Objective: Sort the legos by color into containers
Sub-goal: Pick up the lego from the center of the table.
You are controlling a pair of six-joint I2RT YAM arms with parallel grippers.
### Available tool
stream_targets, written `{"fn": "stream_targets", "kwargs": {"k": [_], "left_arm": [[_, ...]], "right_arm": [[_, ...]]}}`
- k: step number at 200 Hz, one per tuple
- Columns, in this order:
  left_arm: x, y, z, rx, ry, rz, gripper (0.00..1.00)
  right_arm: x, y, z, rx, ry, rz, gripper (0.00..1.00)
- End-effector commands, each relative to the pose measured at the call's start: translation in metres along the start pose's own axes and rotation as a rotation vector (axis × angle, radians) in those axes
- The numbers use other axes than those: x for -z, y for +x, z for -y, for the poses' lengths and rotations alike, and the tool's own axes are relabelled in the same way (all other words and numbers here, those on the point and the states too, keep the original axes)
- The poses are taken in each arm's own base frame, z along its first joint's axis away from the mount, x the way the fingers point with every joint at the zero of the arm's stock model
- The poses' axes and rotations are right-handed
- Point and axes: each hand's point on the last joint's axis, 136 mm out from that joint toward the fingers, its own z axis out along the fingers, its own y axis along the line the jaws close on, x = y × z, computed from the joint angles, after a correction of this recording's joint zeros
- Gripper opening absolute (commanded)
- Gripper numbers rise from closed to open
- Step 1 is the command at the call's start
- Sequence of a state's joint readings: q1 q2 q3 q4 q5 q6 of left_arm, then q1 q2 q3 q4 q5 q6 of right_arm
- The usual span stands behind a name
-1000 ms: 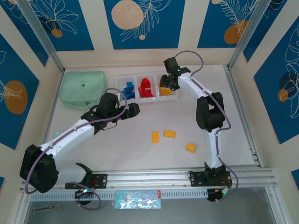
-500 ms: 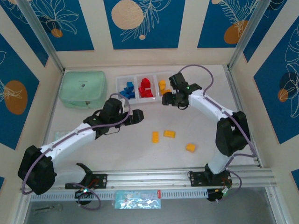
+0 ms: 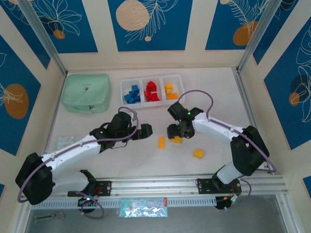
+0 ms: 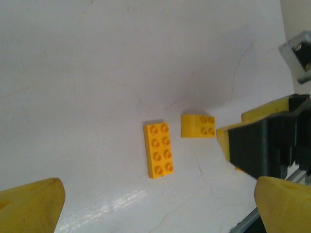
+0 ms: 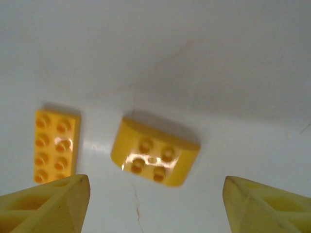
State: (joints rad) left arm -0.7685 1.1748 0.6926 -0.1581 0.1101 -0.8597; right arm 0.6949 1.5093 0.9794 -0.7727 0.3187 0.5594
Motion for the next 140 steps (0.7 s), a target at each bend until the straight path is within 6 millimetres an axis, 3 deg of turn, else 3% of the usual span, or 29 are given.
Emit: {"fn": "stream_targets", "kwargs": {"k": [1, 42, 140], "left_arm": [[0.002, -0.001, 0.003, 0.035, 0.015, 0.039, 0.99], [0.002, -0.001, 0.001, 0.036, -0.002, 0.063, 0.99], [0.006, -0.008, 0.001, 0.007, -0.021, 0.090, 0.99]], "right_arm": [[-0.004, 0.024, 0.009, -0.034, 0.082, -0.042, 0.74], [-0.022, 0.032, 0.010, -0.044, 0.113, -0.064, 0.75], [-0.036, -0.011, 0.025, -0.044, 0.123, -0.017, 0.73]]}}
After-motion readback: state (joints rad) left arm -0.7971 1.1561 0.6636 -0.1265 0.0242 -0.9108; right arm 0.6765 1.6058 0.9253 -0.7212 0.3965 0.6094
